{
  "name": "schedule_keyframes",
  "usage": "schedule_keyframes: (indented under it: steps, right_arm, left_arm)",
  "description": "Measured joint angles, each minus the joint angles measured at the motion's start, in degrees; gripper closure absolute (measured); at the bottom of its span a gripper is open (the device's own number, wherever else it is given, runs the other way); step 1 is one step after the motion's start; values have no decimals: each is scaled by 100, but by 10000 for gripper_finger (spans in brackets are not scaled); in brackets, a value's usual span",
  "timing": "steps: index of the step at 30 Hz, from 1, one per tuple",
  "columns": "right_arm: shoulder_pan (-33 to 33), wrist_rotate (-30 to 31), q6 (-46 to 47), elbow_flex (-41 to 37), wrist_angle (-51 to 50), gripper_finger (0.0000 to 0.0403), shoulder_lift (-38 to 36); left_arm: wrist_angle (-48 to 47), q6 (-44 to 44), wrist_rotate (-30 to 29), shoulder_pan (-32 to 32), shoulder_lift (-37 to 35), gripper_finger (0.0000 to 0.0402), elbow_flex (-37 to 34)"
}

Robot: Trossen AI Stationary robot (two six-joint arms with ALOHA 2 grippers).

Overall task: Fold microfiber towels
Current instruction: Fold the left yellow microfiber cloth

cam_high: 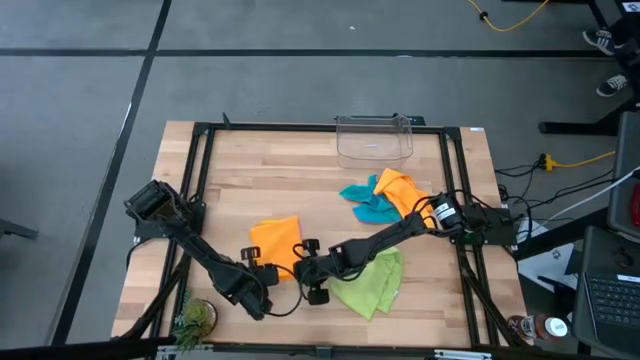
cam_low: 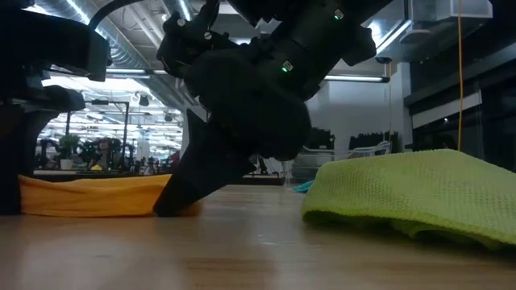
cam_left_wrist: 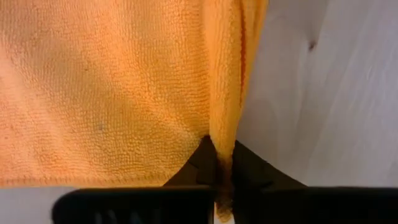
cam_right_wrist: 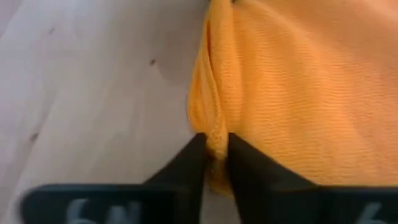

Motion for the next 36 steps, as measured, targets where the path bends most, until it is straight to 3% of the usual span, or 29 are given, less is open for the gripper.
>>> schedule_keyframes:
  steps: [3, 9, 17, 23, 27, 36]
  right_arm:
    - [-7, -9, 19, -6, -11, 389, 0]
    - [67, -84, 169, -33, -157, 396, -184]
    - [510, -835, 347, -24, -573, 397, -793]
    - [907, -599, 167, -22, -645, 397, -1122]
    - [977, -378, 162, -17, -717, 397, -1091]
    - [922, -322, 141, -17, -726, 399, -1069]
  left_arm:
    - [52, -28, 0, -13, 0, 396, -9]
    - [79, -120, 236, -11, -48, 400, 360]
    - [86, -120, 491, -168, -131, 401, 1238]
    - [75, 8, 210, -353, -149, 401, 1726]
    - [119, -5, -38, -369, -120, 401, 1682]
    - [234, -7, 43, -310, 184, 401, 1615]
